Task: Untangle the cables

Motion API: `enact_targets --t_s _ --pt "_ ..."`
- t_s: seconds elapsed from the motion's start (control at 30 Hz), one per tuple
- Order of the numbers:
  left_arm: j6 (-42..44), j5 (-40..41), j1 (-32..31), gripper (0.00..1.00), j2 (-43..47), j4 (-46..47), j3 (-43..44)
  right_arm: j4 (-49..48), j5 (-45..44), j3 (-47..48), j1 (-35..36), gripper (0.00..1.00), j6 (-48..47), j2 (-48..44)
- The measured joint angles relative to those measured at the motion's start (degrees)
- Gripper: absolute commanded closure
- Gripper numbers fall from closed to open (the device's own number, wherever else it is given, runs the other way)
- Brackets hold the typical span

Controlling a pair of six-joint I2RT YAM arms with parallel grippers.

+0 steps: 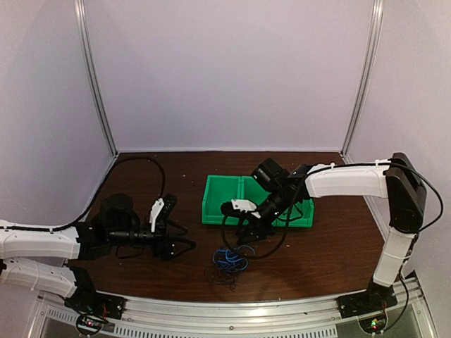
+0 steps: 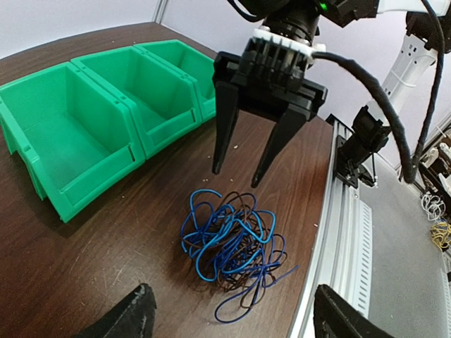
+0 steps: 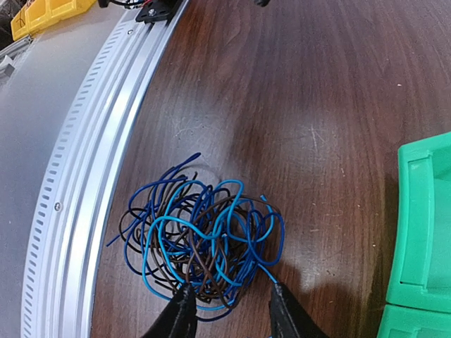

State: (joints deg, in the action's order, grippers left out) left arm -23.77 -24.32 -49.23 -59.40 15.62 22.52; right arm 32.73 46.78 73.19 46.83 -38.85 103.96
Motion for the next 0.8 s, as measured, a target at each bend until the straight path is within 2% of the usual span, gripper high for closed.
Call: enact_targets --t_s 0.17,0.33,0.43,0.63,0.8 --pt "-0.7 2.5 0.0 0.21 1.6 1.2 -0.8 1.2 0.1 1.7 1.4 0.66 -0.8 2.8" --pt "-0.9 3.9 0.0 0.21 2.0 1.5 -0.8 2.4 0.3 2.8 1.7 0.91 -1.6 5.3" --pt "-0.8 4.2 0.0 0.21 1.7 2.1 -0.9 4.0 0.3 3.5 1.7 0.99 -1.6 5.5" --pt "-0.8 4.5 -0.4 0.20 -4.1 7.6 -0.9 6.5 -0.2 5.5 1.7 1.00 -1.7 4.4" --pt "1.9 6.6 -5.4 0.15 -8.2 18.1 -2.2 8.5 -0.6 8.0 1.7 1.00 -0.3 -0.9"
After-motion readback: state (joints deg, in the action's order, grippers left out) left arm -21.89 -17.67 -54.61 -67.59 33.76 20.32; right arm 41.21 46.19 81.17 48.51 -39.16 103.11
